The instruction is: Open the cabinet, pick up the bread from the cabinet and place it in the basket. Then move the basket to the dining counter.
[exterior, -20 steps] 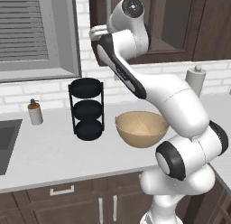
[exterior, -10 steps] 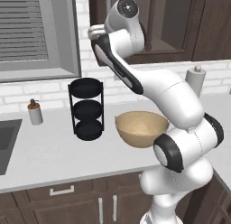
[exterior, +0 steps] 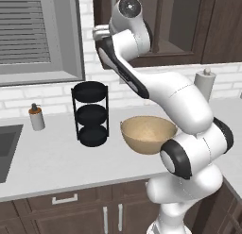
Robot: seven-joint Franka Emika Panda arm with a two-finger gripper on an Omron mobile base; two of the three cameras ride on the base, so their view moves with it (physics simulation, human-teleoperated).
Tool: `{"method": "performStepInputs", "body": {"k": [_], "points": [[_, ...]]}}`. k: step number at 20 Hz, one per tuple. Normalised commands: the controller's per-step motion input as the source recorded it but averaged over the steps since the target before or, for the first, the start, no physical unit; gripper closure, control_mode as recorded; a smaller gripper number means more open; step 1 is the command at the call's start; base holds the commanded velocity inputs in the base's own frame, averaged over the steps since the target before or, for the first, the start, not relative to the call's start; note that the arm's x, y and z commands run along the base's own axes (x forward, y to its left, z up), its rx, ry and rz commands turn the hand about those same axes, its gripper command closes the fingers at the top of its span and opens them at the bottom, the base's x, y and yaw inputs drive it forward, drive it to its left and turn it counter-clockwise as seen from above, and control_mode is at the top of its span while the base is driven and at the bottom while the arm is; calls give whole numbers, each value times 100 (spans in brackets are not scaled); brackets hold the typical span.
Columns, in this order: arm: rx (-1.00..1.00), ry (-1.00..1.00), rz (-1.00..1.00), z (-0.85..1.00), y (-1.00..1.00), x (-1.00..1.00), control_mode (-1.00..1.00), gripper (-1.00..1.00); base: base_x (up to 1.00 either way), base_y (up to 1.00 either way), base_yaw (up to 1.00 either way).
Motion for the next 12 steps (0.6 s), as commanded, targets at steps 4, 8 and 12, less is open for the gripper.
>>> {"method": "performStepInputs", "body": {"k": [4, 8, 12], "points": [[6, -7, 0, -21, -97, -23, -100, 100, 0, 0, 0], [10, -15, 0, -5, -100, -75, -100, 100, 0, 0, 0], [12, -16, 0, 0, -100, -96, -100, 100, 0, 0, 0]]}}
